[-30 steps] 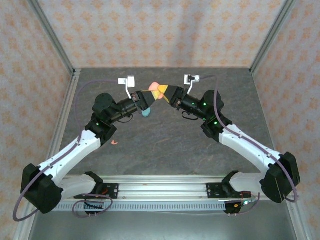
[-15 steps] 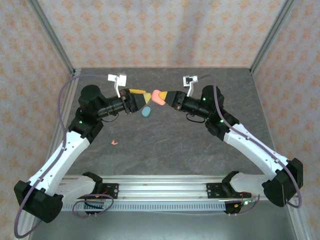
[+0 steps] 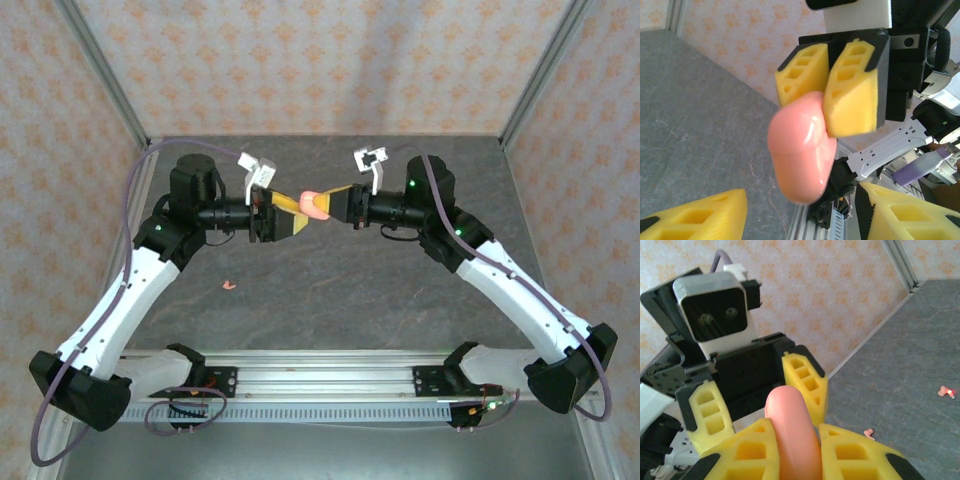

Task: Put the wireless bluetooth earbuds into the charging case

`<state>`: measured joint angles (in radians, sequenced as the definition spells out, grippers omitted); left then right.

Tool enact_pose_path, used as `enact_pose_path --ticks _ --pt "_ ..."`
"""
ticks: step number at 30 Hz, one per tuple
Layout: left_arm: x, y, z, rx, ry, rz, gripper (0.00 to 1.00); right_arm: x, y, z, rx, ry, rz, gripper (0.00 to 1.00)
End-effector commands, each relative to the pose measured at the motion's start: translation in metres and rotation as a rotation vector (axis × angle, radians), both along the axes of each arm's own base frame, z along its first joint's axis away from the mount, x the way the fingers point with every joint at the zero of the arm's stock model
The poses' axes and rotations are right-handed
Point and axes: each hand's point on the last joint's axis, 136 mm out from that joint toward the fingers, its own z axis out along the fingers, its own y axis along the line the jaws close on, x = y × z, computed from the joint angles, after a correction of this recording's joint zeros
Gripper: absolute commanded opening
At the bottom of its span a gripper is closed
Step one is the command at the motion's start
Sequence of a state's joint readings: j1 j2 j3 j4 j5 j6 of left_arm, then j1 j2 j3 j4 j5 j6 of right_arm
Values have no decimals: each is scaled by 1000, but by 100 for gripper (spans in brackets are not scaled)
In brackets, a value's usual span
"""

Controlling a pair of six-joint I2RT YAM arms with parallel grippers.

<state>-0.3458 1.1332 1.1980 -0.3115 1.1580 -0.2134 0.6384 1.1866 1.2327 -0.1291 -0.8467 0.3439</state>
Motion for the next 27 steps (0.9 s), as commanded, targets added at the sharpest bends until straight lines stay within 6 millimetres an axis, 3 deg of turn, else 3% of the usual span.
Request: enact_pose_path --ticks 1,11,22,27 --pt "-4 -1 14 -46 -21 -32 57 -14 2 16 13 -71 61 8" --pt "-5 -2 15 -55 -13 -51 45 -9 7 12 5 -66 67 8" --pt "-6 -5 9 -44 8 -72 40 -8 9 13 8 -63 71 6" --pt "-7 -8 8 -42 9 -91 30 -8 12 11 9 -52 83 6"
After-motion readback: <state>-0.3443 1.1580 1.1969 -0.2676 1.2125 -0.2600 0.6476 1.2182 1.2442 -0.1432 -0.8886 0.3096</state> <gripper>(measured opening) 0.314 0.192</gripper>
